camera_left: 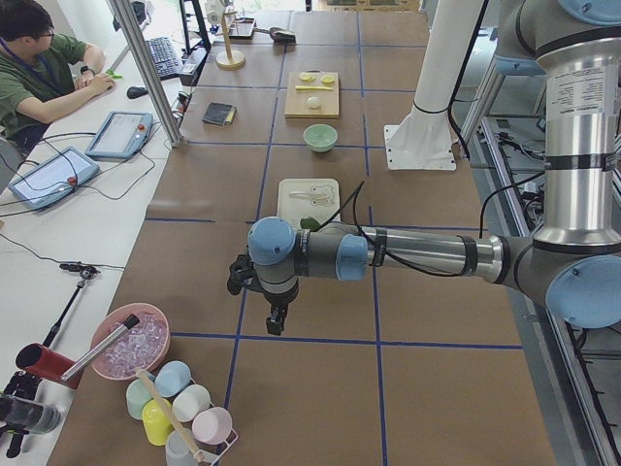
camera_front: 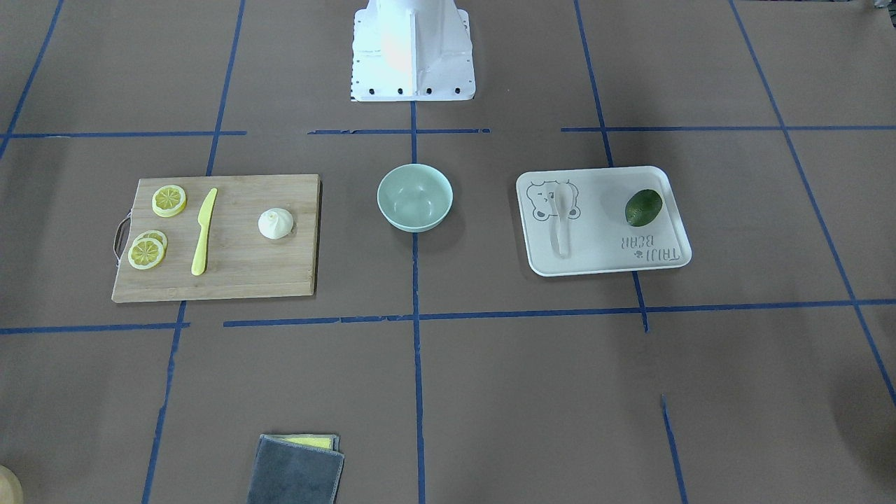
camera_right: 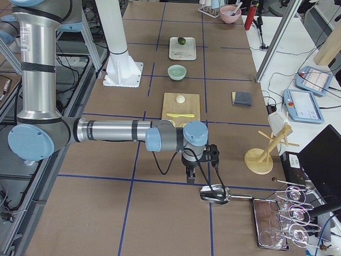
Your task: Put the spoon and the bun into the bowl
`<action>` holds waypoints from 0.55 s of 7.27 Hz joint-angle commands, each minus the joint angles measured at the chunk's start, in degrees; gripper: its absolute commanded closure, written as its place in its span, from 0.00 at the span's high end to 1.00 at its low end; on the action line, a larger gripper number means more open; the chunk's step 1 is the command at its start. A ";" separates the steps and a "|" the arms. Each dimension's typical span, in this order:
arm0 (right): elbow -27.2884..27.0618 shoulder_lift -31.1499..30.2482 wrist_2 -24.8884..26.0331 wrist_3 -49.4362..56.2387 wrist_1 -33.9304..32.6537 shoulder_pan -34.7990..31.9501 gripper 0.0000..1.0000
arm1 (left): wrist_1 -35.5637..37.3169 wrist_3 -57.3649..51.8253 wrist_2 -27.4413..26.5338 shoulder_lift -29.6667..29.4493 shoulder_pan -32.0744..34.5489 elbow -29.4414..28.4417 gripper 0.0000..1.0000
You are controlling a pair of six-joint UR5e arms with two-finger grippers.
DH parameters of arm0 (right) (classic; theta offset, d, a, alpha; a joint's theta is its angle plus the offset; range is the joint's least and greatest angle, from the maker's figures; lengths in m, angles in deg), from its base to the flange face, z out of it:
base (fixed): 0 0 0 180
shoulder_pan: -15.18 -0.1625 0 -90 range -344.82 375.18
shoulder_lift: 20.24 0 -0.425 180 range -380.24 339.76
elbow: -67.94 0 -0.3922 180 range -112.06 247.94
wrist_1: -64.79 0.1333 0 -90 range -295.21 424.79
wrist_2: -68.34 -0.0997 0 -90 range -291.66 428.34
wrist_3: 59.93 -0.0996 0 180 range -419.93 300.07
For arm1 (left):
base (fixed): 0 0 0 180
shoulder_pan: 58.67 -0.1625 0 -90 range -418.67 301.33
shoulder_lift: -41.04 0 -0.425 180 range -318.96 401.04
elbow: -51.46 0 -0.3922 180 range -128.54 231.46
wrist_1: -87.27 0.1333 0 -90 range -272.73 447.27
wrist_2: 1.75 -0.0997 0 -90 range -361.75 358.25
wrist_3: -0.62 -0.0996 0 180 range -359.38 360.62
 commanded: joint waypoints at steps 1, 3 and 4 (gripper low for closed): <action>-0.09 0.00 -0.09 -0.02 0.00 0.00 1.00 | 0.00 -0.17 -0.87 -0.04 0.00 0.03 1.00; -0.18 -0.09 -0.26 0.16 0.52 0.09 1.00 | -0.44 -0.09 -1.05 -0.30 0.00 0.12 1.00; -0.18 -0.44 -0.79 -0.02 4.97 0.17 1.00 | -4.36 0.09 -1.05 -0.30 -0.09 0.12 1.00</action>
